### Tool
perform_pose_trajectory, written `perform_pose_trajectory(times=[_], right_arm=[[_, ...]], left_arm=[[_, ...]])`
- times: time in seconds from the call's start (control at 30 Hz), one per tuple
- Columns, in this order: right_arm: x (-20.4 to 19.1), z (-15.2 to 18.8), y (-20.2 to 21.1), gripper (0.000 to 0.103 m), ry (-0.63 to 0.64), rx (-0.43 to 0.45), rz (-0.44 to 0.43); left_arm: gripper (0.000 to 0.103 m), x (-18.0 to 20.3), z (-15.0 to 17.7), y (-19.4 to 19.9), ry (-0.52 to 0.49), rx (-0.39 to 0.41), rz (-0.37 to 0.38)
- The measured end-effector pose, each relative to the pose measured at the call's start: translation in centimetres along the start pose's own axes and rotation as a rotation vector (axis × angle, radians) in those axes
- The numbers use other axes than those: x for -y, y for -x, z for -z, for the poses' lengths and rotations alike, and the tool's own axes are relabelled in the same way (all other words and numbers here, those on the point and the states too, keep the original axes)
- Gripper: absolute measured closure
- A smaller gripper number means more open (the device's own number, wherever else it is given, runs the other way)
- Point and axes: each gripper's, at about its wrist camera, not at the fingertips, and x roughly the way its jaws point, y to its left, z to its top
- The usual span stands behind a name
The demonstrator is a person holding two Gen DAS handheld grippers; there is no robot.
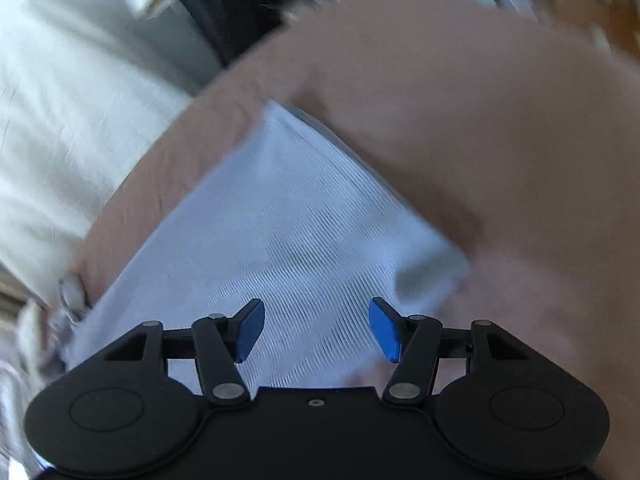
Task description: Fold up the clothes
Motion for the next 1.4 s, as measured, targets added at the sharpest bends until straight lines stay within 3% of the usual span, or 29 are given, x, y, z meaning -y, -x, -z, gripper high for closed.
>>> perform_pose_trajectory(times=[0.17, 0.23, 0.3, 0.47, 0.53, 0.67, 0.73, 0.83, 0.9, 0.97, 1.13, 1.2, 1.3, 1.37, 1.4], right_arm=[[3.3, 1.2, 0.2, 0.039, -0.217, -0.074, -0.142], [3.4, 0.9, -0.4, 0.039, -0.237, -0.075, -0.114], [3.7, 1.0, -1.1, 0.038, -0.246, -0.054, -0.060], [4.5, 0.4, -2.4, 0.038, -0.269, 0.031, 0.011], [4.4, -0.1, -2.3, 0.038, -0.245, 0.079, 0.020], [3.6, -0.8, -2.0, 0.038, -0.185, 0.152, 0.009], [3.6, -1.1, -2.2, 0.048, -0.194, 0.165, -0.006], [3.7, -1.2, -2.3, 0.061, -0.189, 0.165, 0.019], [3.5, -1.2, -2.7, 0.062, -0.179, 0.153, 0.046], [3.2, -1.2, -3.0, 0.060, -0.178, 0.142, 0.055], [2.9, 0.5, -2.5, 0.042, -0.167, 0.085, 0.019], [3.0, 0.2, -3.0, 0.040, -0.175, 0.080, 0.017], [4.1, -0.2, -3.4, 0.040, -0.265, 0.069, -0.066], [4.5, -0.2, -3.6, 0.056, -0.294, 0.060, -0.115], [4.2, -0.2, -3.7, 0.067, -0.272, 0.054, -0.097]], left_arm=[[0.039, 0.4, 0.8, 0.7, 0.002, 0.041, 0.001], [0.039, 0.5, 1.1, 1.1, 0.004, 0.062, -0.001], [0.039, 0.7, 1.4, 1.9, 0.018, 0.145, -0.034], [0.034, 2.6, 0.9, 4.4, -0.136, 0.279, -0.184], [0.034, 2.3, 0.7, 3.5, -0.096, 0.187, -0.074], [0.034, 2.1, 1.5, 2.0, -0.032, 0.078, 0.013], [0.034, 2.0, 2.0, 1.6, 0.008, 0.036, 0.044], [0.034, 1.6, 2.0, 1.0, 0.037, 0.053, 0.037], [0.034, 1.4, 2.0, 0.6, 0.057, 0.065, 0.033], [0.034, 1.2, 2.0, 0.2, 0.077, 0.076, 0.028], [0.035, 0.9, 1.5, -1.6, 0.115, 0.050, 0.045], [0.037, 1.2, 1.9, -2.1, 0.103, 0.040, 0.043], [0.037, 1.8, 2.3, -2.9, 0.073, -0.023, 0.086], [0.037, 1.4, 2.2, -2.9, 0.090, -0.018, 0.066], [0.037, 1.2, 2.2, -2.9, 0.098, -0.015, 0.056]])
